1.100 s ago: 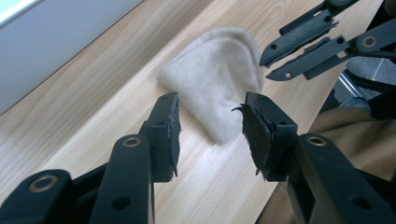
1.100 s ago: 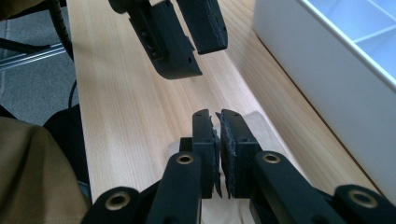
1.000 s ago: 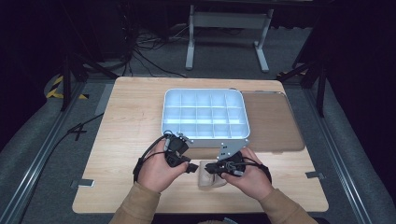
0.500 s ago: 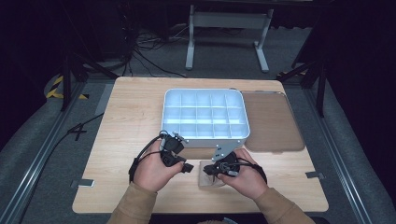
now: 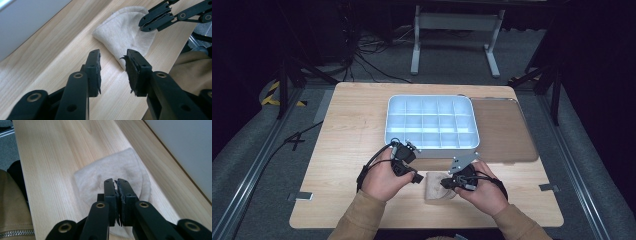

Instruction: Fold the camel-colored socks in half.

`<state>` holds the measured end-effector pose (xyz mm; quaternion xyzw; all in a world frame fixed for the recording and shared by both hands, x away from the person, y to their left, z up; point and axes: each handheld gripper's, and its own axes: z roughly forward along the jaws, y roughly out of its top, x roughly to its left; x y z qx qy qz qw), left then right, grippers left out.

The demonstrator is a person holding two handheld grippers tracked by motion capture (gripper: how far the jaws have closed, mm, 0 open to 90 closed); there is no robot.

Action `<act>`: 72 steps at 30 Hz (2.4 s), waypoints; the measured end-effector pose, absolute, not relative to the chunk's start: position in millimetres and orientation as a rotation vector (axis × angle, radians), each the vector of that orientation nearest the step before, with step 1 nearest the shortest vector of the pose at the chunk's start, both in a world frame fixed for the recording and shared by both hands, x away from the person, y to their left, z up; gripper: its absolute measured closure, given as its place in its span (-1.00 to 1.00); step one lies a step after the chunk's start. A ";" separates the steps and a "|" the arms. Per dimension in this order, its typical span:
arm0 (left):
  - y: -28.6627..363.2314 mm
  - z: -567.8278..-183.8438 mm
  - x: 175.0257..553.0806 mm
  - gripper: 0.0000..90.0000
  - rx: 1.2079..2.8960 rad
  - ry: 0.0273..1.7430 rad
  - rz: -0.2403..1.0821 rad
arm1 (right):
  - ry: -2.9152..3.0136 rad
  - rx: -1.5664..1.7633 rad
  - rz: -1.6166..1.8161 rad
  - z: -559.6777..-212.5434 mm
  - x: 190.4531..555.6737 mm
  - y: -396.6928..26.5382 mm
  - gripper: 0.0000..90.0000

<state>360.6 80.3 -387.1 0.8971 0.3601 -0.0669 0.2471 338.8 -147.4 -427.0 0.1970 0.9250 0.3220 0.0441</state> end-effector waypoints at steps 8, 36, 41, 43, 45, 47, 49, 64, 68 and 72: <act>62.8 -388.5 361.0 0.60 2.450 0.875 -0.169 | 2.812 0.650 0.962 -431.5 338.1 -157.3 0.90; 27.5 -436.9 372.4 0.86 2.628 0.803 -0.153 | 2.827 0.690 0.895 -454.4 340.3 -172.7 0.94; 33.4 -427.9 370.5 0.81 2.599 0.796 -0.143 | 2.822 0.675 0.870 -453.0 339.1 -171.3 0.95; 37.2 -423.7 369.2 0.79 2.567 0.806 -0.151 | 2.825 0.676 0.882 -451.2 339.0 -172.4 0.97; 40.6 -420.3 368.1 0.78 2.563 0.804 -0.147 | 2.816 0.682 0.891 -448.4 338.5 -173.9 0.98; 46.0 -414.4 365.6 0.77 2.559 0.803 -0.128 | 2.810 0.680 0.910 -444.6 338.0 -175.5 0.98; 51.3 -409.1 363.5 0.76 2.545 0.793 -0.120 | 2.795 0.679 0.928 -439.4 336.6 -177.1 0.99; 81.0 -394.9 341.0 0.61 2.513 0.651 -0.005 | 2.744 0.666 1.103 -427.3 328.7 -172.3 0.99; 85.6 -397.6 339.8 0.59 2.486 0.641 0.003 | 2.734 0.670 1.147 -430.8 329.1 -170.3 0.99; 92.3 -406.2 336.3 0.59 2.476 0.690 0.007 | 2.728 0.686 1.181 -438.1 330.3 -167.5 0.99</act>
